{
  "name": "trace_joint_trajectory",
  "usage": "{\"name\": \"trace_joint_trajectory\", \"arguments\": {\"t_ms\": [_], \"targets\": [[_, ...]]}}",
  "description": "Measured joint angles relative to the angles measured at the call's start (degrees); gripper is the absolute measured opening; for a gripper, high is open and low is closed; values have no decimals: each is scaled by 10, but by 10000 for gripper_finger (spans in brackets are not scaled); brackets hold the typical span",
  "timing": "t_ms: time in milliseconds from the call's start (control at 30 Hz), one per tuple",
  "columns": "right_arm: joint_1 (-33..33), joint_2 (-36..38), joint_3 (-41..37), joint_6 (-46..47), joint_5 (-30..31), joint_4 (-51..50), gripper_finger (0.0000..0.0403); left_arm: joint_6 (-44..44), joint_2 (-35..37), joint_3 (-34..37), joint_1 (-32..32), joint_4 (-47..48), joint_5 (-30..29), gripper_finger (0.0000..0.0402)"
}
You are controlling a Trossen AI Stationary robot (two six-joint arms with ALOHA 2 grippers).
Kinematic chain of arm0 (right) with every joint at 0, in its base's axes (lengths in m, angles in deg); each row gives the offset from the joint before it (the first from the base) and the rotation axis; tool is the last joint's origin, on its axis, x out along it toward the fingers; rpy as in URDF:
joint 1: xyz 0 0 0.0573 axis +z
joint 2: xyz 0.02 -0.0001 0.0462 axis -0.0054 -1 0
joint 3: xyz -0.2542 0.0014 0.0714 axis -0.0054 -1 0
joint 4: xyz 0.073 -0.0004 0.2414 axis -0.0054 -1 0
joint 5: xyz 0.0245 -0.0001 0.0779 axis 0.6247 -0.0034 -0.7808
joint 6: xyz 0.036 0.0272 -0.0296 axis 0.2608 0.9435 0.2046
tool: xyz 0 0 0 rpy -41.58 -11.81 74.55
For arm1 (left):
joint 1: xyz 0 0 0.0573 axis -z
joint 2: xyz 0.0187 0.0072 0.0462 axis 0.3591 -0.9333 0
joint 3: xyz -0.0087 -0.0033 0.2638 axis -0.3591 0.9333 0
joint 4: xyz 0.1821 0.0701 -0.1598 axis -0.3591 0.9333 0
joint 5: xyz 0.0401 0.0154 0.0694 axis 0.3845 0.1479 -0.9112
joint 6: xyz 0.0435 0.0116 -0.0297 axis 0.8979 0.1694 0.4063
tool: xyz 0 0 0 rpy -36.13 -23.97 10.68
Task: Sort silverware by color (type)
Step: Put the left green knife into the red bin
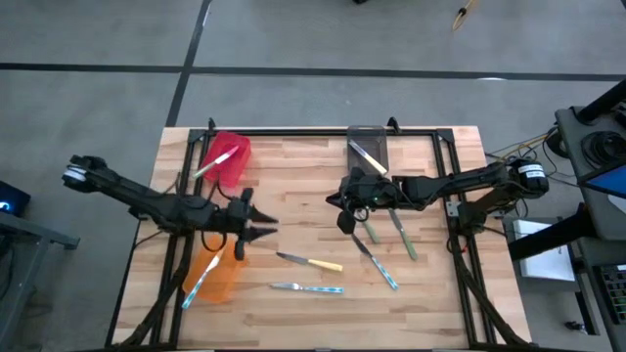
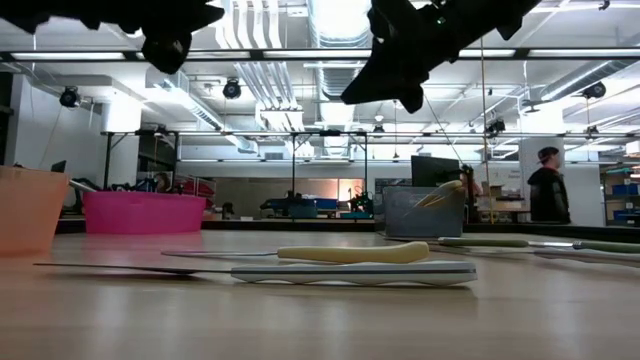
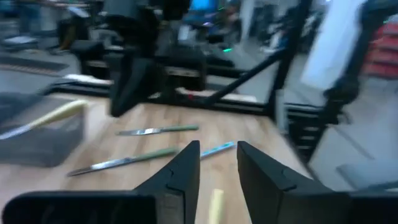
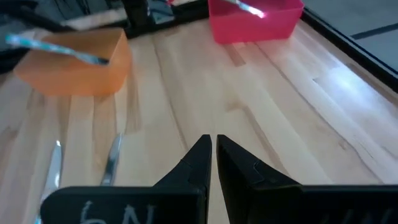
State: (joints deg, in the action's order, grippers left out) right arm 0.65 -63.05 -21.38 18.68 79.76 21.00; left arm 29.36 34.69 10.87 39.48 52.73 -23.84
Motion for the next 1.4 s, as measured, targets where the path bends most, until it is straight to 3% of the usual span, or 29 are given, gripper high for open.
{"name": "trace_joint_trajectory", "arguments": {"t_ms": [100,300,500,667,900,1067,1400], "targets": [[0,1,0,-3,-3,-27,18,-4,-24,20,1,-63,4,73],[-4,1,0,-13,0,-37,18,10,-20,11,0,-13,4,49],[-13,2,0,-12,0,-29,18,63,31,5,-12,57,4,30],[-13,2,0,2,1,-28,18,101,79,8,-61,98,6,12],[-14,2,0,43,2,-29,18,123,171,8,-116,210,100,1],[-14,2,1,81,2,-30,18,107,244,28,-112,284,109,0],[2,0,32,119,-27,-79,18,23,365,178,-108,109,110,0]]}}
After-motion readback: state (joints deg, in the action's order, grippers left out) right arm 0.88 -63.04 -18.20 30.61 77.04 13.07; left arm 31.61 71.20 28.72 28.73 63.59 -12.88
